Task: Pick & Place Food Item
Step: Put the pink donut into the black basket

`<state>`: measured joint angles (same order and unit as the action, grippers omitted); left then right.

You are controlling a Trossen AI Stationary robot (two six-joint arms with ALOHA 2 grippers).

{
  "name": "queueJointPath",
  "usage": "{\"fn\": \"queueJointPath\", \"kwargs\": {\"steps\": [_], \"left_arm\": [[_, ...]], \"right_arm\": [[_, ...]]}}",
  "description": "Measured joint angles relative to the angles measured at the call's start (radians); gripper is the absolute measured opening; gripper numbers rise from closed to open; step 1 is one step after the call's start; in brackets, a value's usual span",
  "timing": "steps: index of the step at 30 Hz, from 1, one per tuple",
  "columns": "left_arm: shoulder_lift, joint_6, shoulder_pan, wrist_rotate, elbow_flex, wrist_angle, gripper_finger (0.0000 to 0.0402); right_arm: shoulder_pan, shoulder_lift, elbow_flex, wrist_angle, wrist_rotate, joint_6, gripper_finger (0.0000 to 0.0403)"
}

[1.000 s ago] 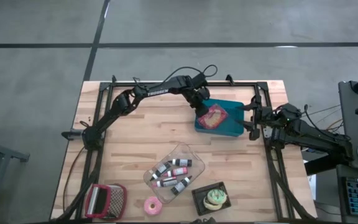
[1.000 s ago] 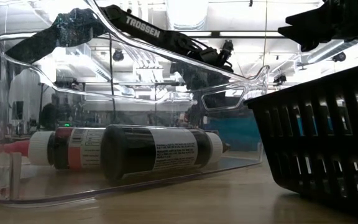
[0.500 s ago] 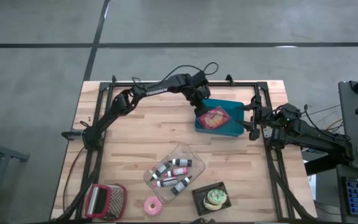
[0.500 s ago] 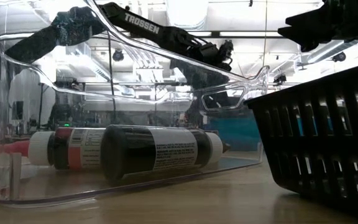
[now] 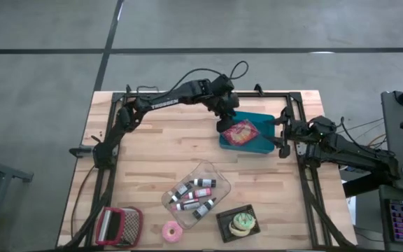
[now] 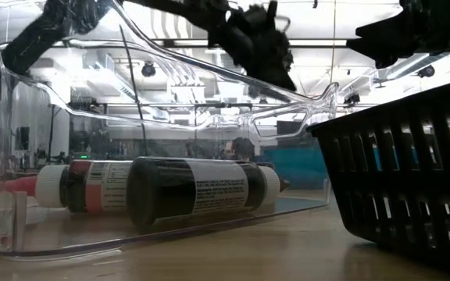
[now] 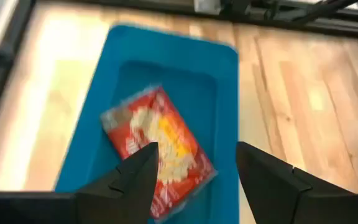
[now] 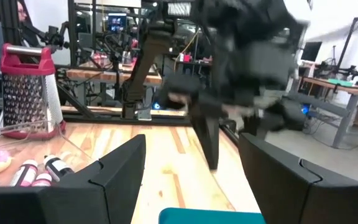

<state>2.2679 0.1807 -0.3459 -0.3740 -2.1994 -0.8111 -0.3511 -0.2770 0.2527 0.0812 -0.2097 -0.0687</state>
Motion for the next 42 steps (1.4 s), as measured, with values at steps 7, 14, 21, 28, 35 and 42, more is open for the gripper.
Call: {"fn": "queueJointPath", "kwargs": {"steps": [7,14,21,28,35,42], "left_arm": [[-0.213,0.026,0.05,0.044,0.196,0.133,0.0218],[-0.633,-0.016,0.099,0.165,0.747,0.586,0.0218],[-1.03,-0.062,0.176,0.394,1.221,0.85,0.0217],[-1.299,-0.125,0.293,0.57,1.522,0.97,0.0216],[-1.439,-0.126,0.456,0.764,1.685,1.013,0.0216],[-1.46,-0.137,0.564,0.835,1.735,1.003,0.0216]], "right_arm": [[0.002,-0.006,0.0,0.007,-0.008,0.002,0.0253],[0.002,-0.013,0.0,0.007,-0.008,0.006,0.0253],[0.002,-0.013,0.0,0.024,-0.01,0.01,0.0253],[0.002,-0.015,-0.007,0.076,-0.009,0.021,0.0253],[0.016,-0.072,-0.061,0.192,-0.026,0.08,0.0253],[0.085,-0.177,-0.079,0.324,-0.026,0.095,0.0253]]}}
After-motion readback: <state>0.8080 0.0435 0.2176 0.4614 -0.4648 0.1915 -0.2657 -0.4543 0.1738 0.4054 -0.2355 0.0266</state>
